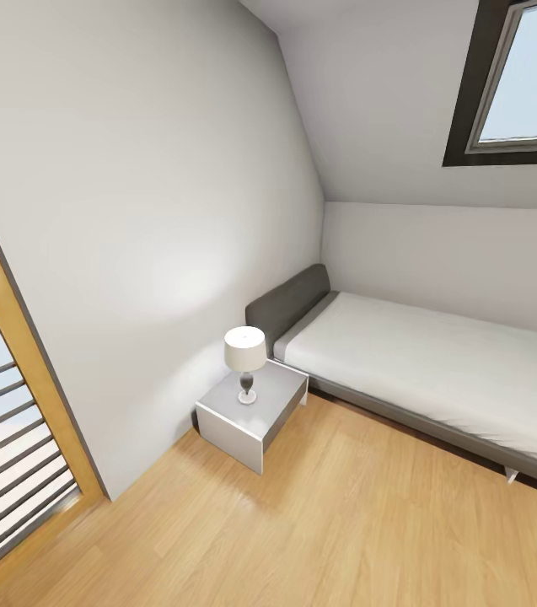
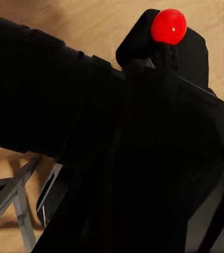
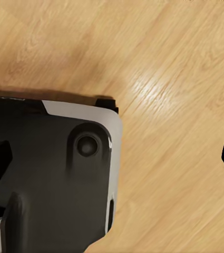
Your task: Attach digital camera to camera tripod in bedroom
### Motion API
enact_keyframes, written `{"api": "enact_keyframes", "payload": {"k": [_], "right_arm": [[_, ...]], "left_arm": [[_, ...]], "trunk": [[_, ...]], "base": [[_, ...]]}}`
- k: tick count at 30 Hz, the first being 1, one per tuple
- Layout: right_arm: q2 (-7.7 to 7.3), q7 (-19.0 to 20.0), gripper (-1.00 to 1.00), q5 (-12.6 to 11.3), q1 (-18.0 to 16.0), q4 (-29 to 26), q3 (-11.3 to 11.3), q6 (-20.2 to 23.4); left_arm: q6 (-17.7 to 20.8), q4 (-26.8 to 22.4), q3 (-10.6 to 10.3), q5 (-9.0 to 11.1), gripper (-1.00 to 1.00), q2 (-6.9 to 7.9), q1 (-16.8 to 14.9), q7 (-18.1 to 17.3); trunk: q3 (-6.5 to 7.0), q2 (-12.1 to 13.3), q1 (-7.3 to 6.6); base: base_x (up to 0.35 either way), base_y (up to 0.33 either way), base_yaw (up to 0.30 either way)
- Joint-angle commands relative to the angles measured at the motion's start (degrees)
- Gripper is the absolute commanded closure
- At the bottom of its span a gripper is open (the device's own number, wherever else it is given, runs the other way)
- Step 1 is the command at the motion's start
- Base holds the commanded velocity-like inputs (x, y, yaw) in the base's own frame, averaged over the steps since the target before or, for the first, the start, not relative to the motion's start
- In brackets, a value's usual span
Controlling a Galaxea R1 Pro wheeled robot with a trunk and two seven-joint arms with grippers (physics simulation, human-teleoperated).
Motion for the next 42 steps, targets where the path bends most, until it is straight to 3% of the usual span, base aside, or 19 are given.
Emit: {"api": "enact_keyframes", "payload": {"k": [1, 2, 10, 42], "right_arm": [[0.14, 0.1, -1.0, 0.5, -0.1, 0.2, -0.5, -0.3], [0.85, 0.1, -1.0, 0.5, -0.1, 0.2, -0.4, -0.4], [1.53, 0.1, -1.0, 0.5, -0.1, 0.2, -0.4, -0.2], [1.6, 0.1, -1.0, 0.5, -0.1, 0.2, -0.3, 0.3]], "left_arm": [[-0.1, 0.0, -0.5, 0.2, 1.0, 0.01, 0.0, 0.0], [-0.1, 0.0, -0.5, 0.2, 1.0, 0.03, 0.0, -1.7], [0.0, 0.0, -0.4, 0.3, 1.0, 0.18, 0.0, -2.6], [0.0, 0.0, -0.5, 0.2, 1.0, 0.14, 0.0, -2.6]], "trunk": [[-0.13, -0.1, 0.03], [-0.13, -0.1, 0.03], [-0.13, -0.1, 0.03], [-0.13, -0.1, 0.03]], "base": [[0.0, 0.0, 0.0], [0.0, 0.0, 0.0], [0.0, 0.0, -0.055], [0.0, 0.0, -0.269]]}}
